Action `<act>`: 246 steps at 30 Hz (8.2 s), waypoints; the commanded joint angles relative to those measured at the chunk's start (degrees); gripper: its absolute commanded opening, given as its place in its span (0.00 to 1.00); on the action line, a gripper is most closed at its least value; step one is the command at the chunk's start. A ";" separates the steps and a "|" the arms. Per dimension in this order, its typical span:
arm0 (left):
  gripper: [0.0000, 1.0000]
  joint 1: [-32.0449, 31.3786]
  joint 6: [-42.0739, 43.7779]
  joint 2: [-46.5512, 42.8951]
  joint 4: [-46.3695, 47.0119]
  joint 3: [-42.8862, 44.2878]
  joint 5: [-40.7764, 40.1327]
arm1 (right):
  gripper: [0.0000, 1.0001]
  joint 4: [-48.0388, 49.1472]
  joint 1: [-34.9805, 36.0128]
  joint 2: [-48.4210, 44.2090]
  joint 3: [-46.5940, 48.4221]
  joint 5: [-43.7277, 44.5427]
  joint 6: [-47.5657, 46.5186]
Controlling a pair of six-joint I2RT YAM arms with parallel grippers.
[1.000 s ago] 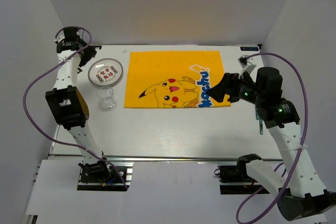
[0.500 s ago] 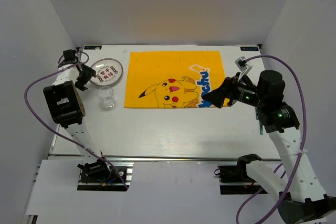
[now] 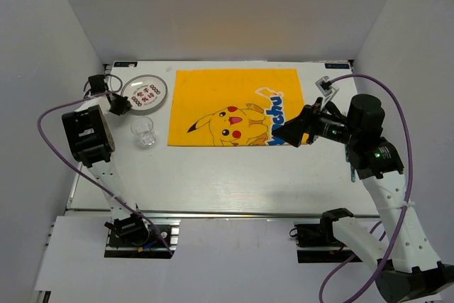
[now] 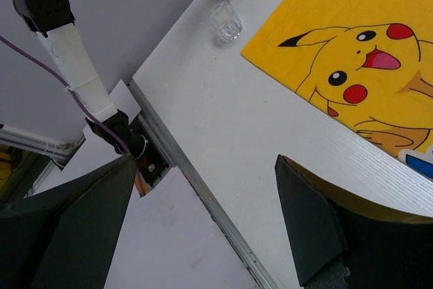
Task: Set the dinner table for one person
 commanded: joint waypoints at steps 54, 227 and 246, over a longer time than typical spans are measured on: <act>0.00 -35.11 -6.89 3.12 32.00 -2.95 21.32 | 0.89 -2.08 -0.04 -6.76 -4.30 13.19 2.26; 0.98 -28.61 21.41 -63.24 -25.74 -28.70 -11.02 | 0.00 -14.29 -4.69 86.74 74.69 56.96 -8.82; 0.98 -29.14 22.20 -64.38 -20.65 -36.35 -6.10 | 0.00 -4.37 -7.51 95.80 77.26 52.75 -6.01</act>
